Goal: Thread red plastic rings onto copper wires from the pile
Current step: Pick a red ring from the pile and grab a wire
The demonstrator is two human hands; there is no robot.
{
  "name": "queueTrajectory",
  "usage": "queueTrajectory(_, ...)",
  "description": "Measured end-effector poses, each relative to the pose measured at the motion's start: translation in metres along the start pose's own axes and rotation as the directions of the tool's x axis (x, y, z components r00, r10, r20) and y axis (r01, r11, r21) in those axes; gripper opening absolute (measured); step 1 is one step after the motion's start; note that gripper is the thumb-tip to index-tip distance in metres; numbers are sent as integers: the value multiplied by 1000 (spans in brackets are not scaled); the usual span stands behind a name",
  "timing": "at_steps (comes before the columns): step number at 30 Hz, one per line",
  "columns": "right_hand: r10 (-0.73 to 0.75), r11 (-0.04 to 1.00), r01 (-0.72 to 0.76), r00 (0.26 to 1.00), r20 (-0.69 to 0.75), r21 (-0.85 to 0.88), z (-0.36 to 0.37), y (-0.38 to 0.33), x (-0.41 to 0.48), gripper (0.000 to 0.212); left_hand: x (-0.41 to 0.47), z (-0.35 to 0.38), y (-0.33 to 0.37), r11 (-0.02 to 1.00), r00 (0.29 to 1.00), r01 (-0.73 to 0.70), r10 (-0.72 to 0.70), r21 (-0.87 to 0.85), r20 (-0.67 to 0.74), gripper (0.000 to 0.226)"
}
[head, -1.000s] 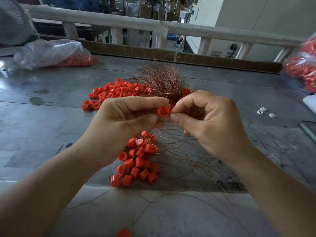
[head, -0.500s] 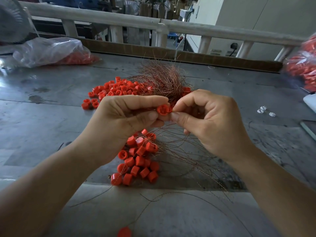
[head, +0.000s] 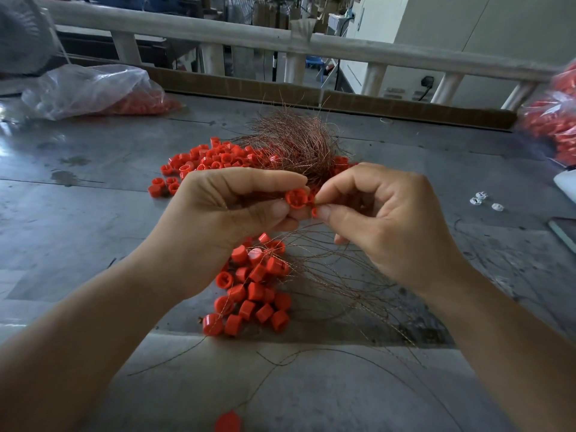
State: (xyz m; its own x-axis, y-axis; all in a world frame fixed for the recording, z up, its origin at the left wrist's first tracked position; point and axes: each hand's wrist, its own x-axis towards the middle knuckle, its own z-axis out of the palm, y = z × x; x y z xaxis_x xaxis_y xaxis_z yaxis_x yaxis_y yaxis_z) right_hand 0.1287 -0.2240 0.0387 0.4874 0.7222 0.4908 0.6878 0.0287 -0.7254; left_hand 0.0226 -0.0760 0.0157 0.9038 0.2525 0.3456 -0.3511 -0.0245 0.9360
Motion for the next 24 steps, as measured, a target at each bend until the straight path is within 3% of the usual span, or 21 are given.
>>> queueTrajectory(8,72,984,-82,995,65,160,-1,0,1,24,0,2,3,979,998,59,-63,-194,-16,31)
queueTrajectory(12,139,951,-154,988,72,268,3,3,2,29,-1,1,3,995,996,69,-65,-75,58,29)
queueTrajectory(18,158,942,-180,982,99,282,11,6,1,31,-2,5,5,990,993,87,-78,-114,88,29)
queueTrajectory(24,96,972,-135,976,197,194,6,7,0,27,1,4,6,911,989,128,-148,-391,-23,21)
